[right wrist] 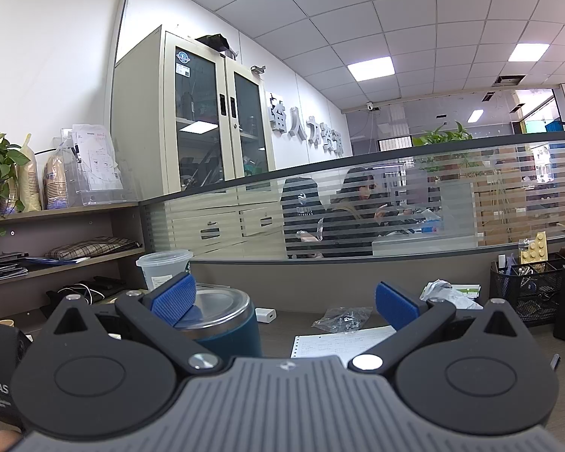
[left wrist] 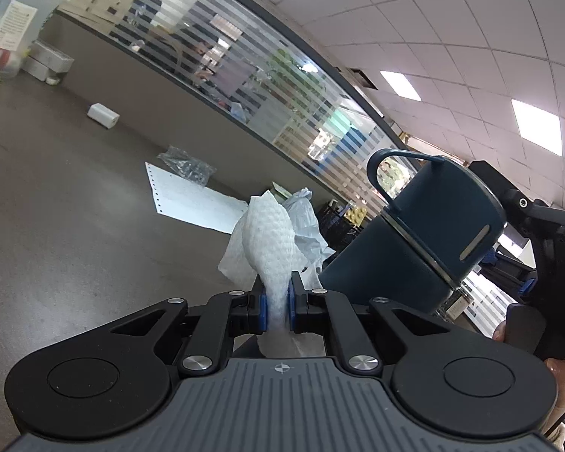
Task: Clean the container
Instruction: 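Rub the wipe along the bottle's labelled body with the left gripper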
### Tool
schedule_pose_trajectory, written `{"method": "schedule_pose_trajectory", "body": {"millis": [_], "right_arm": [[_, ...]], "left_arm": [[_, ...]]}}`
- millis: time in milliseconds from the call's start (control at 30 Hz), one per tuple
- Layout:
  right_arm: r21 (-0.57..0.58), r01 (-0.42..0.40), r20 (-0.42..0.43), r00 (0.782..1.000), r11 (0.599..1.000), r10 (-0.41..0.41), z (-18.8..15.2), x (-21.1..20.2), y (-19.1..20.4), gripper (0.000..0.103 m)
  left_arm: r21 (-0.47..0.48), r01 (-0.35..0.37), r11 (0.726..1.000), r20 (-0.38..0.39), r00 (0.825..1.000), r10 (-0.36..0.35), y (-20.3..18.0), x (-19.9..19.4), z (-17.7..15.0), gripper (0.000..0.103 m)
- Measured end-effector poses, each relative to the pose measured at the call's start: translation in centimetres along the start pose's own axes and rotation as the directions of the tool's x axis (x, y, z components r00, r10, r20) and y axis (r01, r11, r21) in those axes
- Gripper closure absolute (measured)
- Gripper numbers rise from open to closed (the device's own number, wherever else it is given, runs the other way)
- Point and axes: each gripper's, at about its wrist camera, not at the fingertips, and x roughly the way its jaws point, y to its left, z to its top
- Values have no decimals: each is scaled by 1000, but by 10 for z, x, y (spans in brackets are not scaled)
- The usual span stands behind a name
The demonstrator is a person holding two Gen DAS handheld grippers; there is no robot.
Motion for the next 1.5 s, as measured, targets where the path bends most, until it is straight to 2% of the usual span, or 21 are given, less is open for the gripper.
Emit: {"method": "schedule_pose_trajectory", "body": {"millis": [500, 1500], "right_arm": [[4, 0, 0, 1000, 1000, 0, -3, -8, -2, 0], [9, -4, -2, 1000, 1000, 4, -3, -13, -1, 0]], "left_arm": [[-13, -34, 999, -48, 998, 33, 11, 14, -9, 91], [-13, -65, 998, -87, 994, 64, 20, 23, -18, 91]]}}
